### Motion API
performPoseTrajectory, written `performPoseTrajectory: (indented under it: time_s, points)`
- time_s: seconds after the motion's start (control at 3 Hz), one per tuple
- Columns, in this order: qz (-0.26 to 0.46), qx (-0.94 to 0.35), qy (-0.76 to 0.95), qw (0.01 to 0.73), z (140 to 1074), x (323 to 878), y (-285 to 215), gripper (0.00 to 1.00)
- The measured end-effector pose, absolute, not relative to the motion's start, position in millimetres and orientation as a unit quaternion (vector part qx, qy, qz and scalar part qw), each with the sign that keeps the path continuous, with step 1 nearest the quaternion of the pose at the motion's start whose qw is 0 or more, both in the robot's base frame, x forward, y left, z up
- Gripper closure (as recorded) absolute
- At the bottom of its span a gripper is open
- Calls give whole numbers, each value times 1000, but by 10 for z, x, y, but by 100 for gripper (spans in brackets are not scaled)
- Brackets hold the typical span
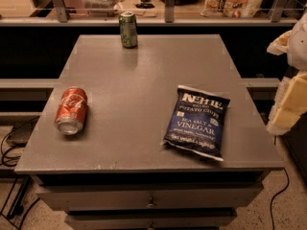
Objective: Move blue chip bag near green can
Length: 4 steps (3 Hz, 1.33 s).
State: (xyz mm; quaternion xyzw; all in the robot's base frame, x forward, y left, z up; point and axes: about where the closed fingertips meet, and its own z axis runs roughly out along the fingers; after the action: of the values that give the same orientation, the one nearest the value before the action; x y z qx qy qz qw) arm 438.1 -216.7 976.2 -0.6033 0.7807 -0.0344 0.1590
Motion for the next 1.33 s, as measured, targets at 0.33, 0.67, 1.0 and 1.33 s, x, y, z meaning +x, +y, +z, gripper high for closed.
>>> performPoseTrajectory:
  time_s: [0.33, 0.67, 1.0, 1.33]
  points:
    - [-34, -603, 781, 159, 9762, 4381, -2167, 0]
    - [2, -606, 775, 179, 9660, 4432, -2117, 0]
    - [76, -612, 756, 220, 9474, 4565, -1798, 0]
    - [85, -608, 758, 221, 9420, 4568, -1786, 0]
